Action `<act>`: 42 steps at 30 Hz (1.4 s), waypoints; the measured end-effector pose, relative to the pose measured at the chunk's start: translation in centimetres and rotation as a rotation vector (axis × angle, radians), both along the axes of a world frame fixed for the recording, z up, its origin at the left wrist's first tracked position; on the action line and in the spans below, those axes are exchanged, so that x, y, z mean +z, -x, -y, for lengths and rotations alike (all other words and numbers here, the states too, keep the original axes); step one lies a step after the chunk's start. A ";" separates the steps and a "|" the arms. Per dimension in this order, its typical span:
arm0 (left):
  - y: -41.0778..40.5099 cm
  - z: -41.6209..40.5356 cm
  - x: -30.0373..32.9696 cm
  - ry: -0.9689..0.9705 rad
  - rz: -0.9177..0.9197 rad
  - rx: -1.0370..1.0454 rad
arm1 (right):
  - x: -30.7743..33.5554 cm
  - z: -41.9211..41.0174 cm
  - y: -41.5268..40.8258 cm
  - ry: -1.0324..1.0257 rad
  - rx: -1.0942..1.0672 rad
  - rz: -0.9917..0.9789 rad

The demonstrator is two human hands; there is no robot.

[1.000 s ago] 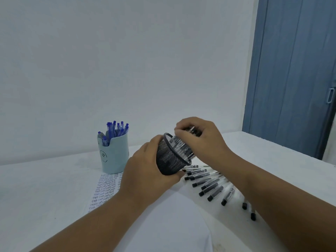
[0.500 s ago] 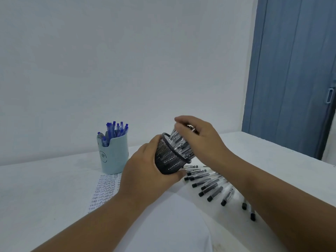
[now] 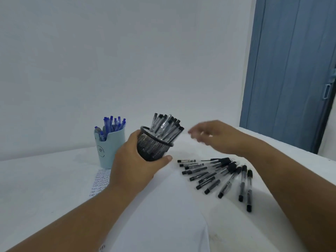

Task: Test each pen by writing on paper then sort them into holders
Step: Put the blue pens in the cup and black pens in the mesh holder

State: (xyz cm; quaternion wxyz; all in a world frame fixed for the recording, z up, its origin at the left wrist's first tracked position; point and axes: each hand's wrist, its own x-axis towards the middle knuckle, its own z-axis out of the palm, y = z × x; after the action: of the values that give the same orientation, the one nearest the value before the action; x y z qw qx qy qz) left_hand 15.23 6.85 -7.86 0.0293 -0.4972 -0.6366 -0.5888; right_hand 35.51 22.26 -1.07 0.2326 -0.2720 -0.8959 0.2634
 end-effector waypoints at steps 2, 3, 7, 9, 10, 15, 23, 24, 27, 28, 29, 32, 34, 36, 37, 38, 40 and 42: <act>0.2 0.0 -0.1 0.007 0.015 0.011 | -0.7 -0.7 -0.9 -0.068 0.030 0.336; 0.3 0.0 -0.1 0.010 0.018 0.013 | -1.0 -0.8 -1.0 -0.067 0.056 0.440; 0.2 0.0 -0.1 0.014 0.018 0.001 | -2.0 -1.4 -0.1 -0.126 0.073 0.529; 0.1 0.0 -0.2 0.019 0.008 0.003 | -2.0 -1.2 0.2 -0.103 0.083 0.484; 0.1 0.0 -0.2 0.019 0.004 0.006 | -2.0 -1.0 0.2 -0.082 0.088 0.465; -0.1 0.2 -0.1 0.016 0.000 0.009 | -2.3 -0.9 0.3 -0.054 0.118 0.390; -0.2 0.3 0.0 0.019 0.010 0.015 | -2.8 -1.3 0.8 -0.043 0.126 0.252; -0.1 0.3 0.0 0.021 0.010 0.016 | -2.8 -1.3 0.9 -0.045 0.132 0.237; -0.1 0.2 0.0 0.027 0.015 0.016 | -2.5 -1.3 0.8 -0.087 0.100 0.194; -0.1 0.3 0.0 0.026 0.014 0.016 | -2.4 -1.3 0.9 -0.088 0.088 0.151; -0.1 0.3 0.0 0.025 0.013 0.013 | -2.2 -1.3 0.9 -0.075 0.071 0.075; -0.1 0.2 0.0 0.028 0.005 -0.003 | -0.8 -0.5 1.0 -0.052 -0.005 -0.331; -0.1 0.2 0.0 0.043 -0.040 0.004 | 0.8 1.0 1.3 -0.038 -0.041 -0.700; -0.2 0.3 0.1 0.069 -0.132 0.038 | 2.6 3.0 1.6 -0.026 -0.044 -1.063; -0.3 0.3 0.2 0.081 -0.187 0.058 | 3.5 4.0 1.8 -0.017 -0.033 -1.214; -0.4 0.3 0.3 0.090 -0.238 0.076 | 4.2 5.1 2.1 0.011 -0.009 -1.339; -0.8 0.2 0.5 0.106 -0.318 0.100 | 4.8 7.1 3.0 0.135 0.056 -1.480; -1.3 0.0 0.5 0.113 -0.381 0.108 | 4.1 8.2 4.4 0.291 0.071 -1.469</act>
State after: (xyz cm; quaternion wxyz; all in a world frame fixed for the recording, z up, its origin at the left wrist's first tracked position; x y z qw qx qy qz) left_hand 16.49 6.81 -7.34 0.1526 -0.5655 -0.6774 -0.4450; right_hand 31.12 14.09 3.02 0.7239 -0.0250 -0.4744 0.5003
